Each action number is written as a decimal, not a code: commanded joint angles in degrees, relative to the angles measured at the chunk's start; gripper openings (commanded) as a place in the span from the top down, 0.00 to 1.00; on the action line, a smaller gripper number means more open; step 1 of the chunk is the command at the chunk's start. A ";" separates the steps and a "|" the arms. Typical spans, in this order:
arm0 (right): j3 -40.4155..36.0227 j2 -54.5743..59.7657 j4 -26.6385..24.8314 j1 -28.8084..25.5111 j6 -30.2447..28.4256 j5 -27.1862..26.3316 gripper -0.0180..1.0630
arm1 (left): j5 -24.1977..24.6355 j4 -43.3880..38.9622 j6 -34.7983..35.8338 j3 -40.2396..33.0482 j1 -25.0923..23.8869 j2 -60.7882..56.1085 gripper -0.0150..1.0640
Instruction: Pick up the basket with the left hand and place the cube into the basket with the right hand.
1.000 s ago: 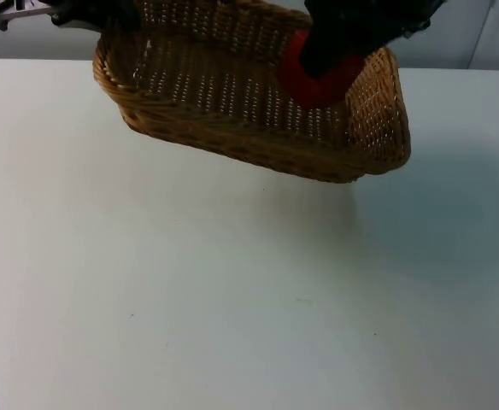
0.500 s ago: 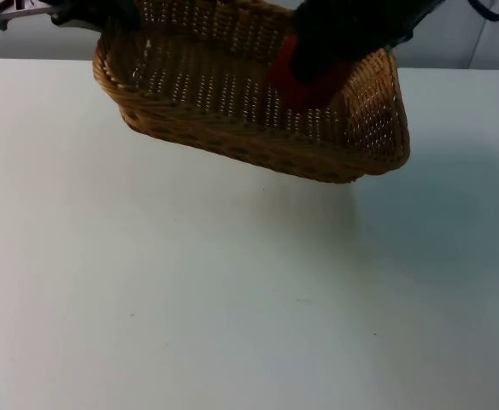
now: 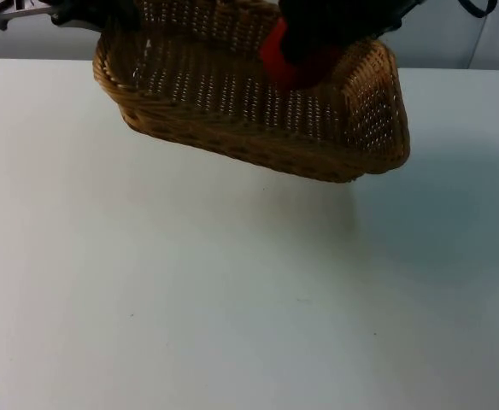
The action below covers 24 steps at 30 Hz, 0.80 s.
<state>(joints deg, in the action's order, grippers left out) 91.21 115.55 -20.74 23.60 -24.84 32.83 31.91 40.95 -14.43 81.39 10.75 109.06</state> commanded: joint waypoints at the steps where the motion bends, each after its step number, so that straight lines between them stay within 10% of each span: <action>1: 0.41 0.09 -0.12 0.22 0.90 -1.31 0.46 | -1.17 1.70 0.82 0.56 0.09 -1.03 0.99; 13: 0.41 0.09 0.56 0.22 3.05 -1.81 0.37 | -1.65 1.70 0.82 0.56 0.09 -1.03 0.99; 24: 0.41 -1.99 13.62 -4.39 19.51 -2.70 0.37 | -1.65 1.70 0.82 0.56 0.09 -1.03 0.99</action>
<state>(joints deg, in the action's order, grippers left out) 91.21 114.63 -9.11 20.25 -7.13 31.10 31.47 40.49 -14.56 81.39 10.75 109.06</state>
